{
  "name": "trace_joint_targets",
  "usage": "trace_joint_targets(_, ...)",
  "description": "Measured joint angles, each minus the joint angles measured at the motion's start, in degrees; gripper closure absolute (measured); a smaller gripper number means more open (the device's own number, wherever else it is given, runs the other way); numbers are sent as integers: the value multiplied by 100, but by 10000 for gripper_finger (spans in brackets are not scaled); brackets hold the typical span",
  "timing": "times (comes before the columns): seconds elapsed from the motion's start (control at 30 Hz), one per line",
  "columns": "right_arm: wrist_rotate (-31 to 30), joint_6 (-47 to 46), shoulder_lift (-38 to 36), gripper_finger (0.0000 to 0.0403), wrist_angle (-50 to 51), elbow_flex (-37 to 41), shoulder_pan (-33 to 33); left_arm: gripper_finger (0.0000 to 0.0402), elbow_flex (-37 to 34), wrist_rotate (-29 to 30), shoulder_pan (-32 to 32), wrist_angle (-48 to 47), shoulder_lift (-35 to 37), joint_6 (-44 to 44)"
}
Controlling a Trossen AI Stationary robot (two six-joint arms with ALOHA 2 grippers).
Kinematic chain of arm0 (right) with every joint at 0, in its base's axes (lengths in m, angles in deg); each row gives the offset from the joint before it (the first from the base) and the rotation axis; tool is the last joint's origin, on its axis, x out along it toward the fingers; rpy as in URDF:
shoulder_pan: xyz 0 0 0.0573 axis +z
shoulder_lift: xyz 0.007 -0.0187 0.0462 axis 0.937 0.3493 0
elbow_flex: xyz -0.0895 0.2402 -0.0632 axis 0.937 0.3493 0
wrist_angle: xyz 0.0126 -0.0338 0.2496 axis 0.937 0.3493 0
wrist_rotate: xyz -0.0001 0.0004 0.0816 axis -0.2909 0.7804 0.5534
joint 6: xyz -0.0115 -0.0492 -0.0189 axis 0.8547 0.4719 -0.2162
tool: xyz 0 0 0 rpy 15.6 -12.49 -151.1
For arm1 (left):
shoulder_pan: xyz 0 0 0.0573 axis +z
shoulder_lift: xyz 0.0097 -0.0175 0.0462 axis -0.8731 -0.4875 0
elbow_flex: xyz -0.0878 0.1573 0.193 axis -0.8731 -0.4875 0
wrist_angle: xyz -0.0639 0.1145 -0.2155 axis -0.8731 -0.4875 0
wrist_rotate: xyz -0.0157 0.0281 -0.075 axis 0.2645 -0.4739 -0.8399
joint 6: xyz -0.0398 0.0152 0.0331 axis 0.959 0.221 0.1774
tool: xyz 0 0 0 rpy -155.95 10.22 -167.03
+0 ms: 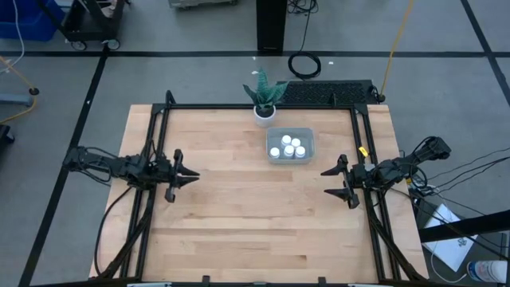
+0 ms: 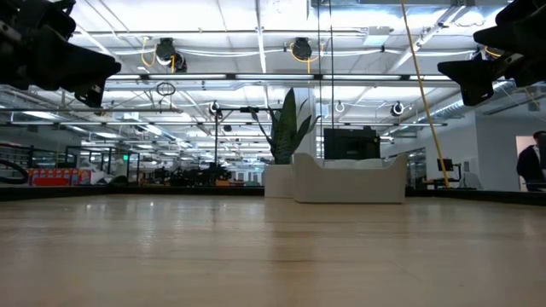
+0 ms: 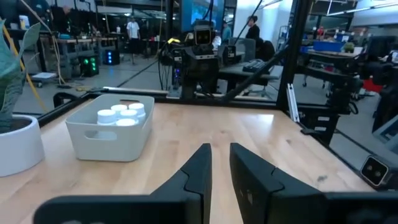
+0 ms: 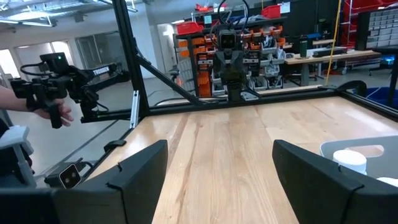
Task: Pick and place pill bottles into a basket
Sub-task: Return to Home Position
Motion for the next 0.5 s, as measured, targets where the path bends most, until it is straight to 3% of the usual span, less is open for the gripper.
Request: trace_joint_targets(0.5,0,-1,-1,117,-4,0,-1,339,-13,7,0,125,-81,448)
